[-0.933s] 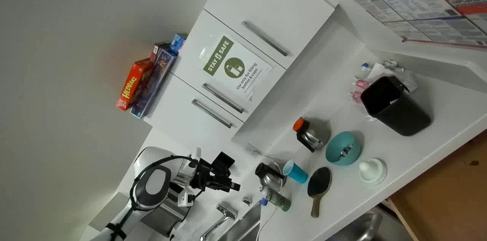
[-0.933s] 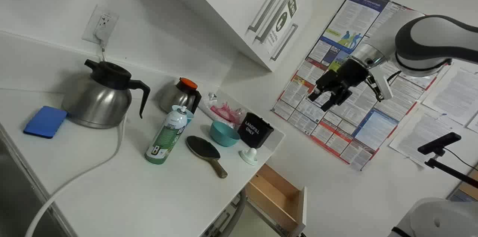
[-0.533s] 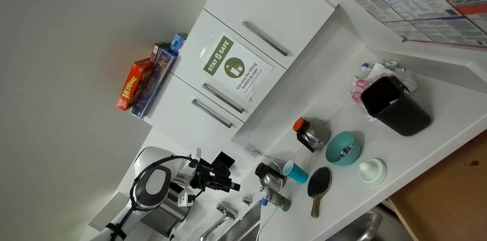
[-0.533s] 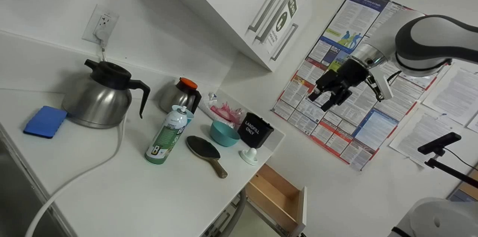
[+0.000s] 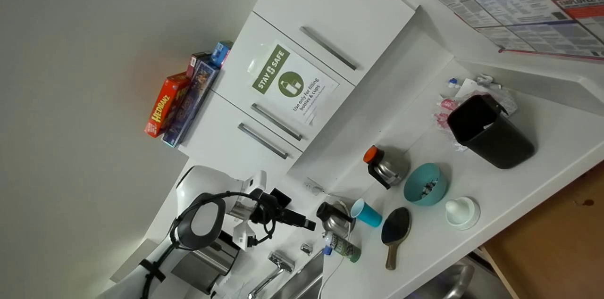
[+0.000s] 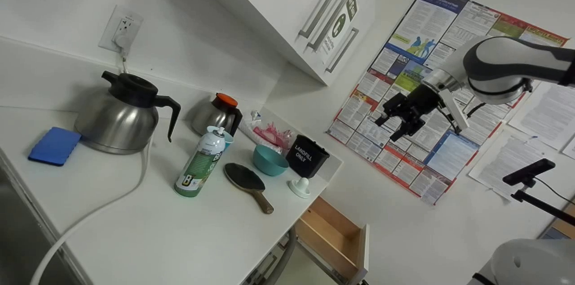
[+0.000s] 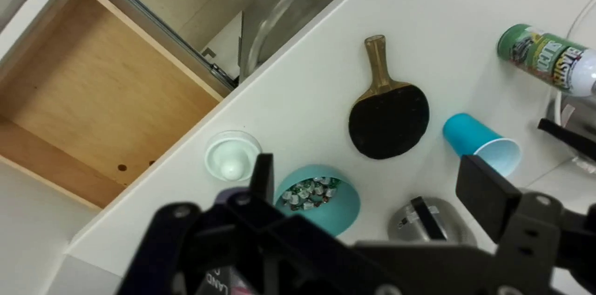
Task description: Close the drawer fully
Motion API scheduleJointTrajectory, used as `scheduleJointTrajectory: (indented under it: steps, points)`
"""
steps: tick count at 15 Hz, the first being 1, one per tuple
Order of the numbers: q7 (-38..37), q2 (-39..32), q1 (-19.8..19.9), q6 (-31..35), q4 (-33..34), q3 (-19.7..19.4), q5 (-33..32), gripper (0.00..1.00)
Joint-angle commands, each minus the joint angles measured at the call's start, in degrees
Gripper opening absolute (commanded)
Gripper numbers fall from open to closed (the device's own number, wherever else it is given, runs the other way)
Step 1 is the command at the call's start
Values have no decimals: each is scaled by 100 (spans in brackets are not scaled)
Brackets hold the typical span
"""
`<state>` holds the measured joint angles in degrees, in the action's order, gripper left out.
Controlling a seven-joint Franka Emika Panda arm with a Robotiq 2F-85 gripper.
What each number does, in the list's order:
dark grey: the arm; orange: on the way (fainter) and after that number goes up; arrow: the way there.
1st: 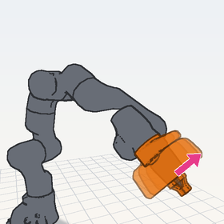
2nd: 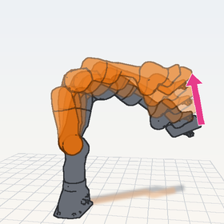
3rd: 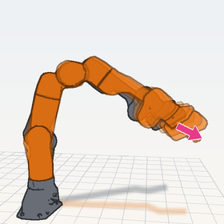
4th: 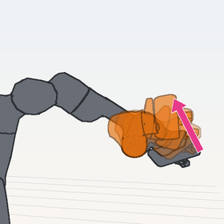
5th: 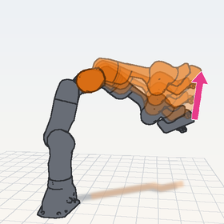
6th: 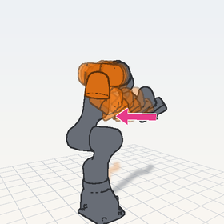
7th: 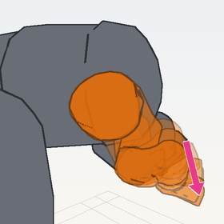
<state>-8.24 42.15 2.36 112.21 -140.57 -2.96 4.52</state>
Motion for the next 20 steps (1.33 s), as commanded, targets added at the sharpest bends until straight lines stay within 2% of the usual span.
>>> scheduleJointTrajectory:
  steps: [1, 6, 13, 15, 16, 20]
  points:
    - [345, -573, 367, 254, 146, -605, 91, 100]
    - [1037, -1475, 702, 624, 236, -1581, 340, 100]
    - [2145, -2673, 1086, 925, 232, -2433, 973, 100]
    - [2234, -2970, 1250, 1026, 235, -2494, 1032, 100]
    - [2123, -2665, 1276, 912, 96, -2326, 932, 100]
    - [2185, -2945, 1393, 985, 147, -2360, 938, 100]
